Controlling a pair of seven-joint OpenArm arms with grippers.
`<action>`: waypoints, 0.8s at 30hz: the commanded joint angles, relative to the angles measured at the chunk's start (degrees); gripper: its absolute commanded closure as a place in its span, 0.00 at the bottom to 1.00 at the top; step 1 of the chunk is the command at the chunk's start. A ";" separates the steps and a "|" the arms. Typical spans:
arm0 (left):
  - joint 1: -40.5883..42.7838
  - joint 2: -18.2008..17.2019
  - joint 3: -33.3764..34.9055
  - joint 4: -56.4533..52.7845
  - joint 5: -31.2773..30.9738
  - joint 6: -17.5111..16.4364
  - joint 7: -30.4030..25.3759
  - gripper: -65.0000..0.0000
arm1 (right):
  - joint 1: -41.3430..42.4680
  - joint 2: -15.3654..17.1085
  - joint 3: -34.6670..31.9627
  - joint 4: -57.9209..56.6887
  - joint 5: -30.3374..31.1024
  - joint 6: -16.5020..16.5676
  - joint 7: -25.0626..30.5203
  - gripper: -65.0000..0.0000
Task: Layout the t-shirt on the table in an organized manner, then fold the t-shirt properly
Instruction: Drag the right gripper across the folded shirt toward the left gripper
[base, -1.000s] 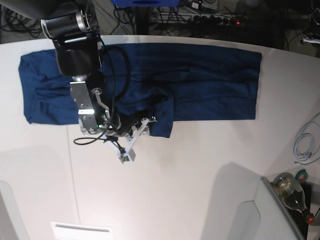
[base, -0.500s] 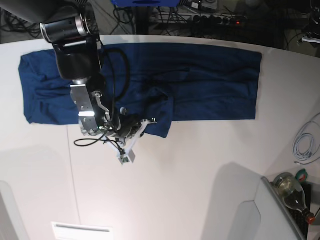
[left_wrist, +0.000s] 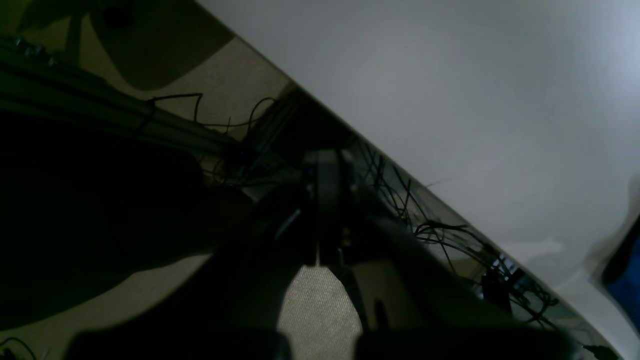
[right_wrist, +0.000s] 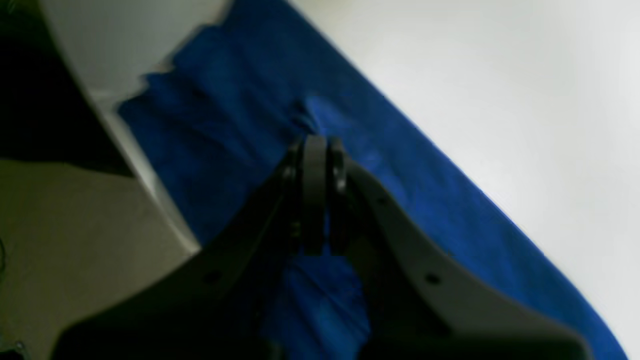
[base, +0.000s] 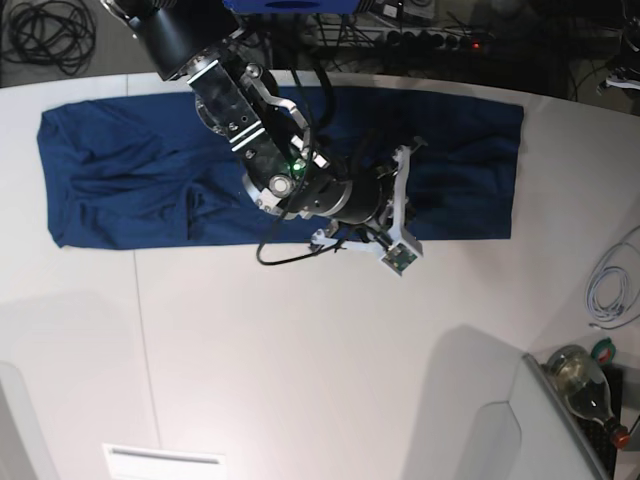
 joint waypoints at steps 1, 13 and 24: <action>0.38 -1.15 -0.35 0.73 -0.32 0.45 -0.96 1.00 | 0.99 -0.76 -1.43 0.58 0.42 -1.03 1.22 1.00; 0.73 -1.06 2.91 1.34 -0.32 0.45 -0.87 1.00 | 10.93 -0.93 -18.58 -8.57 13.69 -9.91 9.13 1.00; 0.73 -0.71 6.77 1.08 -0.32 0.45 -0.87 1.00 | 20.07 -1.28 -26.49 -9.36 29.61 -15.01 11.95 1.00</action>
